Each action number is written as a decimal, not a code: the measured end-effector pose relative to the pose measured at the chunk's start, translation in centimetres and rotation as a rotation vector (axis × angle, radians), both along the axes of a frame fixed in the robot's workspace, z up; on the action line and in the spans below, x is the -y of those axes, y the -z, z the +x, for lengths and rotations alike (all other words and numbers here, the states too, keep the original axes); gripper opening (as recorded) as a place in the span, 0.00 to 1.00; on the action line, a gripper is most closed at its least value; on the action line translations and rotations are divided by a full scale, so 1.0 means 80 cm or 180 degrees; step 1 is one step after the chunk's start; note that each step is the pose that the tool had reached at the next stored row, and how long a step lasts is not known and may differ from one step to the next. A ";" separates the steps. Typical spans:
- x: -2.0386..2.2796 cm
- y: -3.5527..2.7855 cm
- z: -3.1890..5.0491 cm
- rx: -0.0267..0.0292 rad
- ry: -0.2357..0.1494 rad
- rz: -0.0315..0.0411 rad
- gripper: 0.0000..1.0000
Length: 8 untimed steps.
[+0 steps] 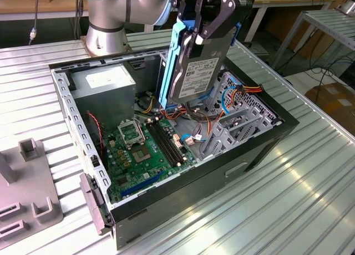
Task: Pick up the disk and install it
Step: 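Insert the disk into the insertion slot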
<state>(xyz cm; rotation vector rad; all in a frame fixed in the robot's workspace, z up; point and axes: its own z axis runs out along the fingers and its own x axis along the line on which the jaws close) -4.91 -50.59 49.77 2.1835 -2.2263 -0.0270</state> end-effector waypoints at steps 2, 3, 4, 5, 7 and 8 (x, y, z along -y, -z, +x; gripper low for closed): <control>-0.0001 0.0001 0.000 0.0000 0.0001 0.0000 0.37; 0.0000 0.0001 0.000 0.0000 0.0000 0.0000 0.37; 0.0000 0.0001 0.000 0.0000 0.0000 0.0000 0.37; 0.0006 0.0002 0.000 0.0000 0.0000 0.0000 0.37; 0.0063 0.0009 0.002 0.0000 0.0000 0.0001 0.37; 0.0095 0.0015 0.004 0.0000 0.0000 0.0000 0.37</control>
